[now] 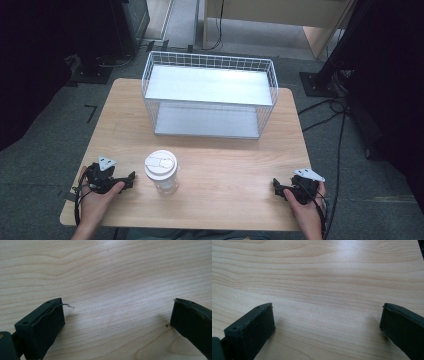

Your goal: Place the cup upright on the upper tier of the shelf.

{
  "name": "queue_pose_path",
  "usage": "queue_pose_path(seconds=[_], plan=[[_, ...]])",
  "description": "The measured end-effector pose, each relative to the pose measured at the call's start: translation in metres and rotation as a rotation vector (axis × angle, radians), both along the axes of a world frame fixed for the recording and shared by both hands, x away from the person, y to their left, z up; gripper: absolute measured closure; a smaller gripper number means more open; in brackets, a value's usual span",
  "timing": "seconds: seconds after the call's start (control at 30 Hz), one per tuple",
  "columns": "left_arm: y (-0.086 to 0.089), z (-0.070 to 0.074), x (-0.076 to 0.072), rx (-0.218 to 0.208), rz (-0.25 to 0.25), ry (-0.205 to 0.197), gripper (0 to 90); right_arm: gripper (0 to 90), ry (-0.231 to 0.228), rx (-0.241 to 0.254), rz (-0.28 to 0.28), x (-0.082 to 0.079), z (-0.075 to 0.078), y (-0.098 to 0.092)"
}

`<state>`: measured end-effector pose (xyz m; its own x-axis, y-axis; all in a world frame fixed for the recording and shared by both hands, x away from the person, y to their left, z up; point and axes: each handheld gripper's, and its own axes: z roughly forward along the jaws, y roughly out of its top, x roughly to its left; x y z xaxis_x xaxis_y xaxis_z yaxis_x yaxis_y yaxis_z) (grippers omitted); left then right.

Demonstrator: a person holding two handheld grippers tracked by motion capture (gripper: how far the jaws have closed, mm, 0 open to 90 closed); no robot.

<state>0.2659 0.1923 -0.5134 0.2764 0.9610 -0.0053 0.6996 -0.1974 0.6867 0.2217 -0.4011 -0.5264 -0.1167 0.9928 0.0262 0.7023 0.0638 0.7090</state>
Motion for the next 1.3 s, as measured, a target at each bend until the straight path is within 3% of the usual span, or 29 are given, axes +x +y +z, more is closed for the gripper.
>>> queue_pose_path(seconds=[0.2, 0.37, 0.6, 0.9, 1.07, 1.3], plan=[[0.001, 0.018, -0.012, -0.03, -0.015, -0.055, 0.0, 0.0, 0.003, 0.001, -0.004, 0.002, 0.0, 0.0], [-0.007, 0.031, -0.022, -0.077, -0.068, -0.084, 0.0, 0.0, 0.002, 0.0, -0.003, 0.002, 0.0, 0.0], [-0.021, 0.035, -0.032, -0.107, -0.194, -0.069, 0.0, 0.0, 0.0, 0.0, -0.009, 0.004, 0.0, 0.0], [-0.038, 0.041, -0.041, -0.157, -0.3, -0.076, 0.0, 0.0, 0.0, 0.0, -0.01, 0.004, 0.0, 0.0], [-0.046, 0.041, -0.044, -0.187, -0.342, -0.069, 0.0, 0.0, 0.0, -0.002, -0.032, 0.005, 0.0, -0.001], [-0.055, 0.045, -0.049, -0.235, -0.364, -0.088, 0.0, 0.0, -0.002, -0.004, -0.033, 0.005, 0.0, -0.001]])
